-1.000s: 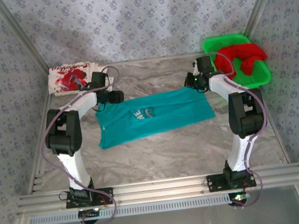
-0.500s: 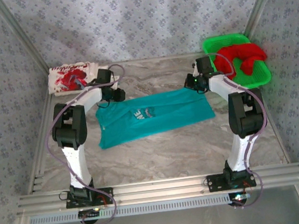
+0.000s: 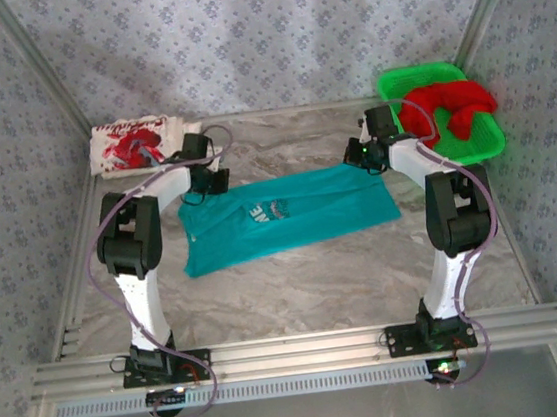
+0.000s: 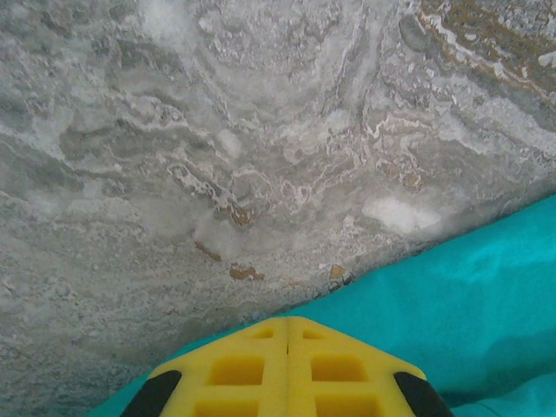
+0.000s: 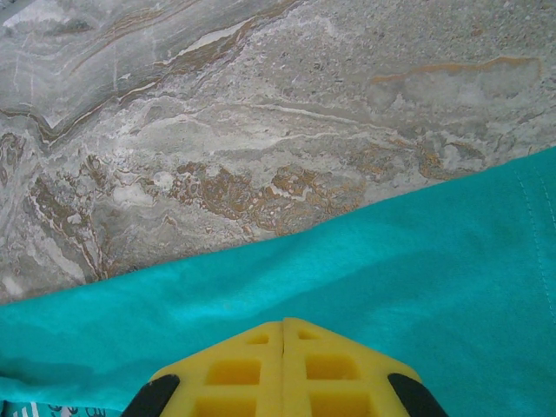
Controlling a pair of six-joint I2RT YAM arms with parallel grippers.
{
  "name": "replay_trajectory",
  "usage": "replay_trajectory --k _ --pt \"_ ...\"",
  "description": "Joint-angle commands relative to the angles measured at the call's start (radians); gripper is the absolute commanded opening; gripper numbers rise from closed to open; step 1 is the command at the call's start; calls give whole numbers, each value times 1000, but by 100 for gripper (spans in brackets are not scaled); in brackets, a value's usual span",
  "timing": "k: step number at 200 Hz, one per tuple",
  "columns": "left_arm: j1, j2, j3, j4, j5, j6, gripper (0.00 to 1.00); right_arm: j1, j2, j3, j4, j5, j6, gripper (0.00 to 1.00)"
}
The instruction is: Fold and stack the t-shirts
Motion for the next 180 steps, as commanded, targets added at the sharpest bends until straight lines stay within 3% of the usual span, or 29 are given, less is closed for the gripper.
replay_trajectory --k 1,56,133,148,159,180 --pt "-23 -91 -53 17 6 -44 0 -7 -24 -1 -27 24 -11 6" --pt "-57 -181 -100 -41 -102 -133 0 -8 -13 4 -19 11 -8 6" --pt "-158 -296 -195 -52 -149 -239 0 -15 -6 1 -14 -4 -1 2" --pt "-160 -300 -197 -89 -210 -260 0 -17 -5 0 -7 -12 3 4" --pt "-153 -303 -207 -90 -254 -257 17 -17 -3 0 -2 -16 8 5" --pt "-126 -290 -201 -70 -250 -240 35 -15 9 6 2 -29 11 6"
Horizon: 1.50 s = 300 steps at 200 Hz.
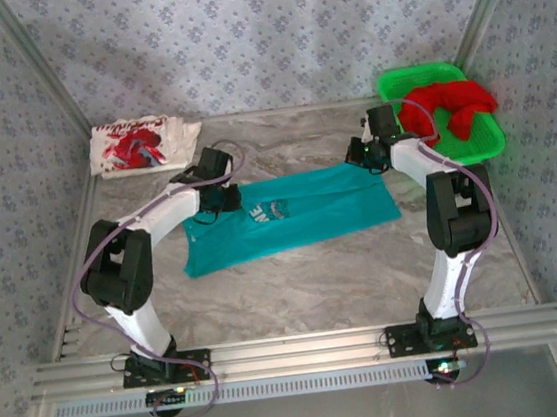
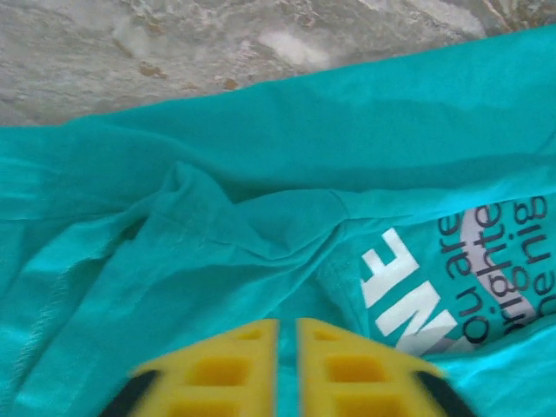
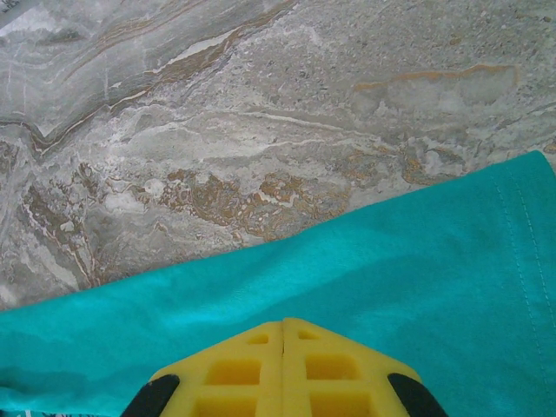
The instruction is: Fold and stack the t-shirts
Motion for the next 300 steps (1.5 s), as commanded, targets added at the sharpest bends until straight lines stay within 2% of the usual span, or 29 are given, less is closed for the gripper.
replay_trajectory --k 1,19,74,90,102,115,135,162,219,300 --pt "34 -18 4 -4 -59 -8 35 -4 9 6 1 -27 10 6" --pt "47 26 45 -5 -60 24 44 -2 8 4 -1 -29 9 7" --pt "92 163 165 -6 -39 91 45 -4 -29 -21 -4 -17 -2 11" --pt "92 190 186 -8 -22 95 41 -3 -36 -25 3 -25 -5 13" --pt "87 202 189 -4 -12 94 38 1 -38 -22 5 -38 -10 18" --pt "82 205 181 7 -7 92 31 5 -42 -23 7 -46 -14 27" --pt "77 202 170 14 1 86 16 11 -65 -34 14 -56 -16 35" --pt "74 179 162 -9 -17 69 0 13 -101 -52 15 -33 -25 41" --pt "67 103 146 -41 -28 37 0 8 -81 -53 6 -38 -19 43" --pt "7 -3 67 -79 -121 -75 0 10 -70 -43 1 -40 -19 44"
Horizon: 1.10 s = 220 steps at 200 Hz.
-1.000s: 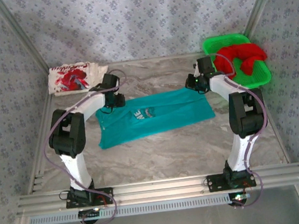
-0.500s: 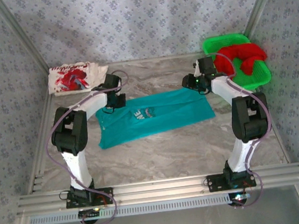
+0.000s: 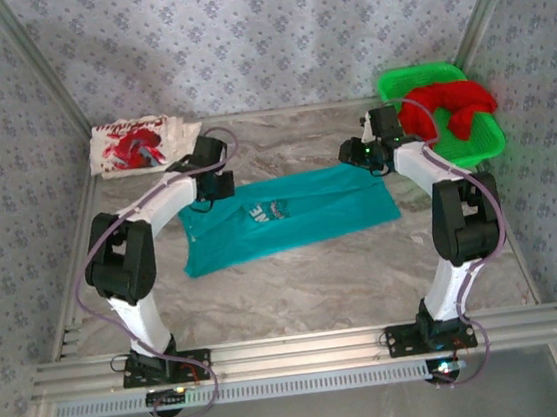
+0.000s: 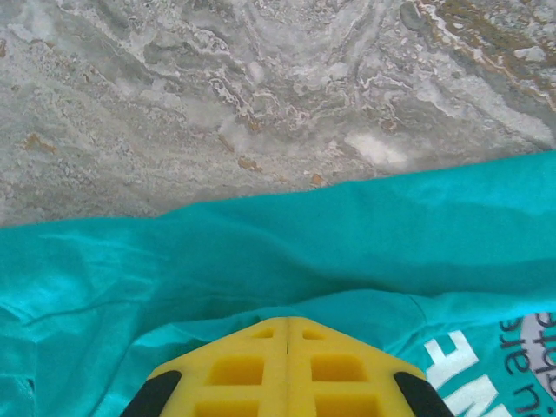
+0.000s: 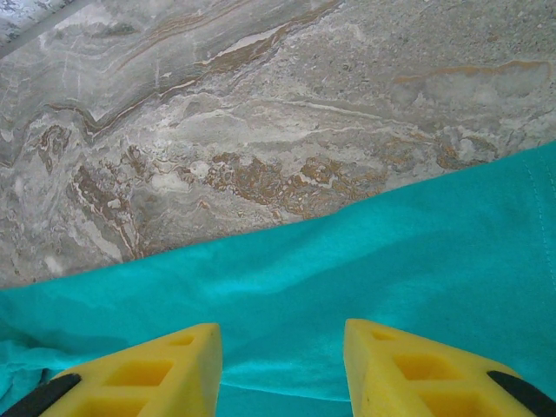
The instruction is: Fold and stack the t-shirts
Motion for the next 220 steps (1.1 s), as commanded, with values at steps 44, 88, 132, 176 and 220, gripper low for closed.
replay_trajectory --k 44,88,132,176,220 --pt "-88 -183 -170 -32 -150 -198 0 1 26 10 -3 -16 -6 44" --pt "-165 -231 -230 -26 -210 -271 0 2 41 12 9 -28 2 45" --pt "-248 -240 -229 -17 -293 -306 0 3 46 12 10 -36 1 45" --pt "-308 -289 -235 -42 -315 -355 8 -1 55 13 9 -37 -2 45" --pt "-312 -355 -256 -6 -306 -290 33 4 76 33 8 -52 4 46"
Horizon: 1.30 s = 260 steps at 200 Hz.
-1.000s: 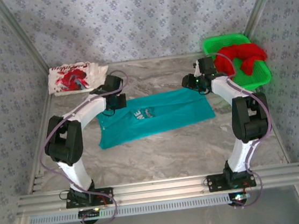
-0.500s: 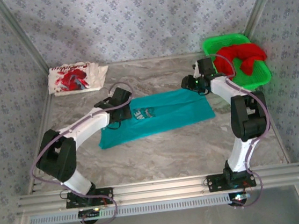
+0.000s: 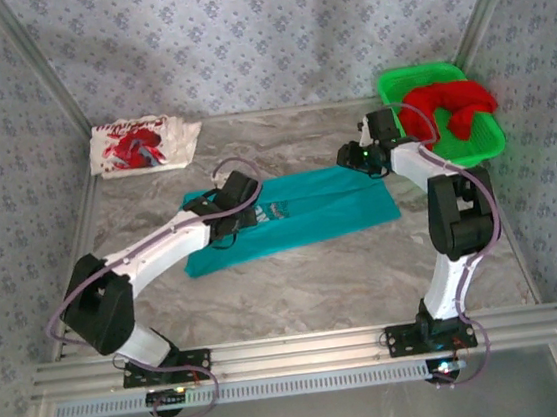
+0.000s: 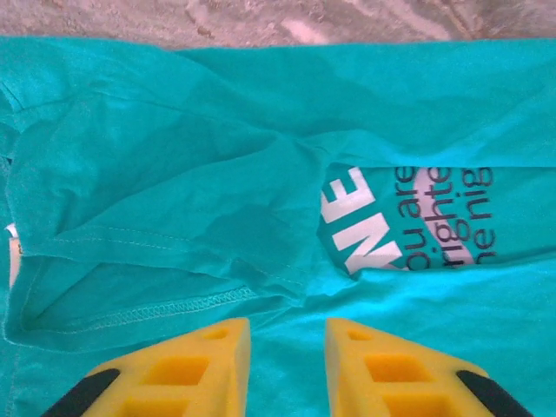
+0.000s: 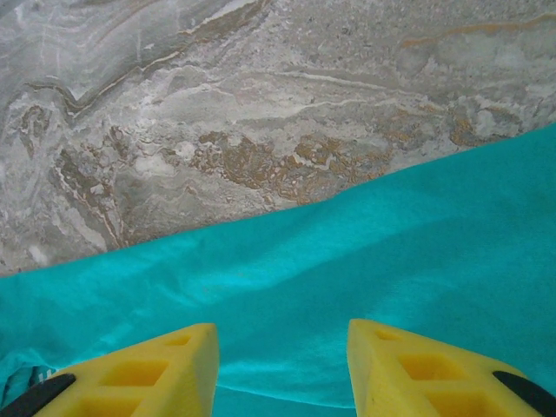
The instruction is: Fold and stack the t-shirts
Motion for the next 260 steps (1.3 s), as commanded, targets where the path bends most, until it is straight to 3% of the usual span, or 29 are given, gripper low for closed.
replay_trajectory --k 1,48,72,87,111,139,163,191,260 --pt "4 -52 -13 10 -32 34 34 5 23 32 3 -25 3 46" --pt "161 -47 -72 16 150 52 41 38 7 37 -12 -43 -20 46" --pt "215 -51 -108 13 180 70 42 86 -23 27 1 -140 -56 47" --pt "246 -67 -124 -4 183 70 42 150 -21 53 -23 -235 -81 51" --pt "333 -145 -190 -2 229 69 42 286 22 107 -79 -340 11 51" --pt "400 -251 -285 32 291 87 48 473 51 106 -31 -352 167 51" --pt "434 -277 -342 57 344 109 56 572 107 124 19 -344 274 51" --pt "502 -258 -392 137 469 126 55 589 144 149 23 -308 317 51" --pt "544 -89 -320 251 565 189 45 580 200 196 16 -227 371 52"
